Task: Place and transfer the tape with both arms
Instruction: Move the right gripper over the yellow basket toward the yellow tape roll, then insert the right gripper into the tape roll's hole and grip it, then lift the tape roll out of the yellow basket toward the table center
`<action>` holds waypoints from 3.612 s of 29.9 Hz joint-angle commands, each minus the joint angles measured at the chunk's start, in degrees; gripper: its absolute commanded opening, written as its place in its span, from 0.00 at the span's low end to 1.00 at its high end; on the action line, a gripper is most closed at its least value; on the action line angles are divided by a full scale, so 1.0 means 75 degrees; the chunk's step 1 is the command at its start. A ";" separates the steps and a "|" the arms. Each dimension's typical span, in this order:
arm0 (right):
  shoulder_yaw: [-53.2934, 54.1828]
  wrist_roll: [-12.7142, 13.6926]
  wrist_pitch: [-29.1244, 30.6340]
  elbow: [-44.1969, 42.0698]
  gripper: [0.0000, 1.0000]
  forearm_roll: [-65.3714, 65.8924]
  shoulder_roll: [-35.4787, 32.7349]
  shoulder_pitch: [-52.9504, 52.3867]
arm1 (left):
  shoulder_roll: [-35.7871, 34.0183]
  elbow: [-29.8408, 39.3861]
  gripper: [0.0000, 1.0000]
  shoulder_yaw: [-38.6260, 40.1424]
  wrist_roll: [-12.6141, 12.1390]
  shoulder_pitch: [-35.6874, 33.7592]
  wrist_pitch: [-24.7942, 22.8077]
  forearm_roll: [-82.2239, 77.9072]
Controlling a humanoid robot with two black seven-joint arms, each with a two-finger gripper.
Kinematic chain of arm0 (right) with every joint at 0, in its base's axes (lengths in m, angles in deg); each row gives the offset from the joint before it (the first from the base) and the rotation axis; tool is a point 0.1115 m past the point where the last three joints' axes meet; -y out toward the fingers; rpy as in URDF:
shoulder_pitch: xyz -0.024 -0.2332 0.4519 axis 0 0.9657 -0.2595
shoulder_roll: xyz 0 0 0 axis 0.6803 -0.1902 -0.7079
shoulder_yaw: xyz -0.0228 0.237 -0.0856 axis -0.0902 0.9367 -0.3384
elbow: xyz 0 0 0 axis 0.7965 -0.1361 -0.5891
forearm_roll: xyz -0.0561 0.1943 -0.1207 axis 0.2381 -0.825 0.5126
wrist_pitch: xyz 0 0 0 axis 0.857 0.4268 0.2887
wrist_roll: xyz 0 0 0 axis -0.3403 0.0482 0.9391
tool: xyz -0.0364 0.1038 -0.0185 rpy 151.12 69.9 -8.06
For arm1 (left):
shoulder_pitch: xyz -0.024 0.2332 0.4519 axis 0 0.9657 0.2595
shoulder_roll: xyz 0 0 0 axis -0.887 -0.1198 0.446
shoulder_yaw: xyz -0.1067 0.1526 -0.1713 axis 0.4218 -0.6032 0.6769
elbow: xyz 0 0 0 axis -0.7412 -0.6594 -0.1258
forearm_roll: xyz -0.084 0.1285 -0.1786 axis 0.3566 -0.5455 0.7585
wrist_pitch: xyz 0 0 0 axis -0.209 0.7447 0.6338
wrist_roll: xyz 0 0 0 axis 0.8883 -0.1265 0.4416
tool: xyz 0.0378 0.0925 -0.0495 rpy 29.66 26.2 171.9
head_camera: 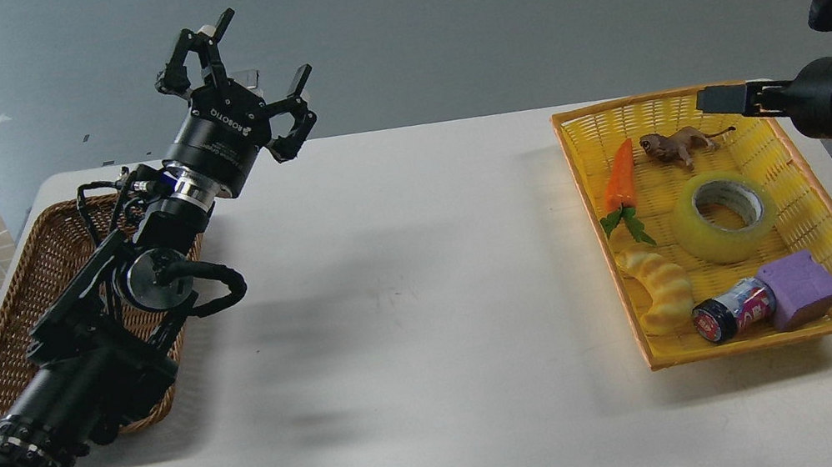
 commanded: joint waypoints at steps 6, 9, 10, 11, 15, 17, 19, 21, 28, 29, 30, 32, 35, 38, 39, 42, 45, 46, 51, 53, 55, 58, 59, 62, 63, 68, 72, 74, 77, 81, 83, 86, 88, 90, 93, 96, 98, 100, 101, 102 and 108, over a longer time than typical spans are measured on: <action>-0.0027 0.0001 0.0002 0.0030 0.98 0.1072 -0.0038 0.0420 | -0.0022 0.0054 0.98 0.0013 0.0000 0.0000 0.0000 0.0012; -0.0039 0.0001 0.0002 -0.0006 0.98 0.1317 -0.0050 0.0550 | -0.0034 0.0054 0.98 0.0001 0.0000 0.0000 0.0000 0.0000; -0.0062 0.0001 0.0002 0.0018 0.98 0.1458 -0.0050 0.0573 | -0.0046 0.0054 0.98 0.0001 0.0000 0.0000 0.0000 0.0000; -0.0155 0.0001 0.0002 0.0018 0.98 0.1691 -0.0050 0.0562 | -0.0046 0.0054 0.98 0.0001 0.0012 0.0000 0.0000 0.0000; -0.0285 -0.0011 0.0002 -0.0006 0.98 0.1822 0.0009 0.0574 | -0.0046 0.0054 0.98 0.0001 0.0000 0.0000 0.0000 0.0000; -0.0297 -0.0011 0.0002 -0.0029 0.98 0.1881 0.0009 0.0609 | -0.0046 0.0054 0.98 0.0013 0.0000 0.0000 0.0000 0.0000; -0.0297 -0.0011 0.0002 -0.0052 0.98 0.1869 0.0021 0.0679 | -0.0046 0.0054 0.98 0.0013 0.0000 0.0000 0.0000 0.0000; -0.0297 0.0001 0.0002 -0.0064 0.98 0.1893 0.0056 0.0749 | -0.0046 0.0054 0.98 0.0013 0.0000 -0.0012 0.0000 0.0000; -0.0449 0.0001 0.0002 -0.0192 0.98 0.1893 0.0184 0.0855 | -0.0022 0.0054 0.98 0.0013 0.0000 -0.0012 0.0000 0.0000; -0.0461 0.0001 0.0002 -0.0239 0.98 0.1893 0.0208 0.0855 | -0.0034 0.0054 0.98 0.0013 0.0000 -0.0012 0.0000 0.0000; -0.0461 0.0001 0.0002 -0.0286 0.98 0.1893 0.0231 0.0855 | -0.0034 0.0054 0.98 0.0013 0.0000 -0.0012 0.0000 0.0000; -0.0461 0.0001 0.0002 -0.0415 0.97 0.1893 0.0302 0.0878 | -0.0034 0.0054 0.98 0.0013 0.0000 -0.0012 0.0000 0.0000; -0.0461 0.0001 0.0002 -0.0439 0.96 0.1893 0.0372 0.0890 | -0.0046 0.0054 0.98 0.0013 0.0000 -0.0012 0.0000 0.0012; -0.0472 0.0001 0.0002 -0.0439 0.94 0.1893 0.0431 0.0948 | -0.0046 0.0054 0.98 0.0013 0.0000 -0.0012 0.0000 0.0012; -0.0472 0.0001 0.0002 -0.0439 0.93 0.1893 0.0442 0.0960 | -0.0046 0.0054 0.98 0.0013 0.0000 -0.0012 0.0000 0.0000; -0.0472 0.0001 0.0002 -0.0521 0.86 0.1893 0.0536 0.0972 | -0.0046 0.0054 0.98 0.0013 0.0000 0.0000 0.0000 0.0012; -0.0472 0.0001 0.0002 -0.0696 0.84 0.1893 0.0641 0.0972 | -0.0046 0.0054 0.98 0.0013 0.0000 0.0000 0.0000 0.0012; -0.0472 0.0001 0.0002 -0.0755 0.82 0.1893 0.0653 0.0972 | -0.0046 0.0054 0.98 0.0013 0.0000 0.0000 0.0000 0.0012; -0.0472 0.0001 0.0002 -0.0779 0.70 0.1893 0.0665 0.0972 | -0.0046 0.0019 0.98 0.0013 0.0000 -0.0012 0.0000 0.0012; -0.0484 0.0001 0.0002 -0.0861 0.63 0.1893 0.0747 0.0972 | -0.0034 0.0031 0.98 0.0013 0.0000 0.0000 0.0000 0.0012; -0.0472 0.0001 0.0002 -0.0966 0.58 0.1893 0.0864 0.0972 | -0.0034 0.0019 0.98 0.0013 0.0000 0.0012 0.0000 0.0012; -0.0484 -0.0011 0.0002 -0.1060 0.55 0.1893 0.0923 0.0972 | -0.0046 0.0031 0.98 0.0013 0.0000 0.0000 0.0000 0.0012; -0.0484 -0.0011 0.0002 -0.1060 0.52 0.1881 0.0981 0.0972 | -0.0046 0.0019 0.98 0.0013 0.0000 0.0000 0.0000 0.0012; -0.0484 -0.0011 0.0002 -0.1072 0.49 0.1881 0.1028 0.0972 | -0.0081 0.0019 0.98 0.0013 0.0000 0.0000 0.0000 0.0012; -0.0484 -0.0011 0.0002 -0.1072 0.48 0.1881 0.1052 0.0972 | -0.0093 0.0019 0.98 0.0013 0.0000 0.0000 0.0000 0.0012; -0.0741 -0.0022 0.0002 -0.1224 0.36 0.1869 0.1122 0.0890 | -0.0175 0.0031 0.98 0.0025 0.0000 -0.0012 0.0000 0.0012; -0.0777 -0.0022 0.0002 -0.1236 0.25 0.1869 0.1122 0.0902 | -0.0175 0.0031 0.98 0.0025 0.0000 0.0000 0.0000 0.0012; -0.0777 0.0001 0.0002 -0.1236 0.14 0.1857 0.1110 0.0890 | -0.0175 0.0031 0.98 0.0025 0.0000 0.0000 0.0000 0.0012; -0.0777 0.0001 0.0002 -0.1224 0.10 0.1857 0.1099 0.0844 | -0.0175 0.0031 0.98 0.0025 0.0000 -0.0012 0.0000 0.0012; -0.0765 -0.0011 0.0002 -0.1154 0.08 0.1822 0.1099 0.0808 | -0.0175 0.0031 0.98 0.0025 0.0000 -0.0059 0.0000 0.0012; -0.0754 -0.0011 0.0002 -0.1084 0.08 0.1811 0.1064 0.0773 | -0.0163 0.0019 0.98 0.0025 0.0000 -0.0059 0.0000 0.0012; -0.0754 -0.0011 0.0002 -0.0885 0.09 0.1799 0.0889 0.0703 | -0.0175 0.0031 0.98 0.0036 0.0000 -0.0059 0.0000 0.0012; -0.0754 -0.0011 0.0002 -0.0570 0.09 0.1799 0.0643 0.0679 | -0.0175 0.0031 0.98 0.0036 0.0000 -0.0059 0.0000 0.0012; -0.0742 -0.0011 0.0002 -0.0288 0.09 0.1775 0.0467 0.0656 | -0.0175 0.0031 0.98 0.0036 0.0000 -0.0059 0.0000 0.0012; -0.0719 -0.0011 0.0002 0.0309 0.09 0.1764 0.0104 0.0644 | -0.0175 0.0042 0.98 0.0036 0.0000 -0.0070 0.0000 0.0012; -0.0707 -0.0011 0.0002 0.0673 0.09 0.1752 -0.0190 0.0492 | -0.0163 0.0042 0.98 0.0036 0.0000 -0.0070 0.0000 0.0000; -0.0684 -0.0011 0.0002 0.0884 0.09 0.1740 -0.0401 0.0375 | -0.0151 0.0042 0.98 0.0036 0.0000 -0.0070 0.0000 0.0012; -0.0625 -0.0046 0.0002 0.1002 0.09 0.1729 -0.0460 0.0048 | -0.0116 0.0054 0.98 -0.0010 0.0000 -0.0152 0.0000 0.0000; -0.0625 -0.0046 0.0002 0.1037 0.09 0.1729 -0.0460 -0.0012 | -0.0081 0.0054 0.98 -0.0011 -0.0012 -0.0164 0.0000 0.0000; -0.0613 -0.0046 0.0002 0.1072 0.09 0.1729 -0.0460 -0.0070 | -0.0069 0.0066 0.98 -0.0011 -0.0012 -0.0164 0.0000 0.0000; -0.0543 -0.0081 0.0002 0.1166 0.09 0.1729 -0.0156 -0.0679 | -0.0116 0.0066 0.98 -0.0011 -0.0023 -0.0269 0.0000 0.0000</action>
